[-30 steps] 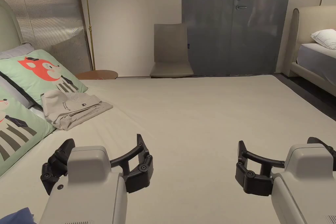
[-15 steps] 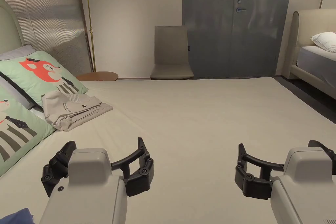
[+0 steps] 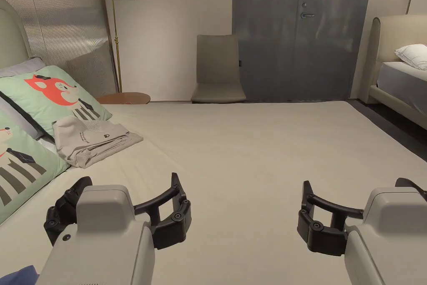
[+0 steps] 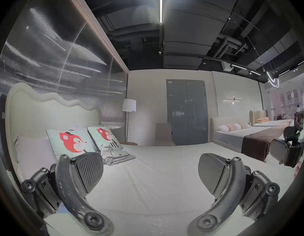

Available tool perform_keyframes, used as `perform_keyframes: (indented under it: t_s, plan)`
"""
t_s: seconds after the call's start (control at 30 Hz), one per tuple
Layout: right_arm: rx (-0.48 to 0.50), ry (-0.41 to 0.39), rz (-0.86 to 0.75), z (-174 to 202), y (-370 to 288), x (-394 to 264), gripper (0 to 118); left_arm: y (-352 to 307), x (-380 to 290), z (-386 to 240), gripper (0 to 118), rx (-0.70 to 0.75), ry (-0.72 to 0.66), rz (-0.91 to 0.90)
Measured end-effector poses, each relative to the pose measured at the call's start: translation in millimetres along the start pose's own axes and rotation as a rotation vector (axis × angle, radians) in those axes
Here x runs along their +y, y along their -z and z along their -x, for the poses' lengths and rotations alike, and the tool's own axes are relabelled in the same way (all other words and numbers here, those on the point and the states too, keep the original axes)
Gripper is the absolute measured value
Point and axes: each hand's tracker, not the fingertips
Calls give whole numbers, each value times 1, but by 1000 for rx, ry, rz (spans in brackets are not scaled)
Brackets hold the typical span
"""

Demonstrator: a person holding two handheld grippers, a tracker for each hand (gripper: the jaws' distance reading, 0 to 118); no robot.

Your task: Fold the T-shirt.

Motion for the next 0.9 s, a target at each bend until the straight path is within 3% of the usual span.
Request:
perform_keyframes:
  t_s: [0.1,0.2,0.4,0.53,0.63,0.9]
  plan:
    - [-66,69,44,2,2,3,118,-1,2,0,111,-3,-4,-6]
    - [-125,6,28,7,4,9,118,0,4,1,111,-6,-9,-1]
    - [-61,54,36,3,4,15,118,-1,6,-1,111,-10,-7,-2]
    - [-90,1,36,7,3,16,118,0,5,-2,111,-22,-18,9]
    - [-56,-11,52,8,5,16,118,0,4,-3,111,-26,-18,15]
    - [-55,21,54,9,9,15,118,0,4,-4,111,-33,-13,17]
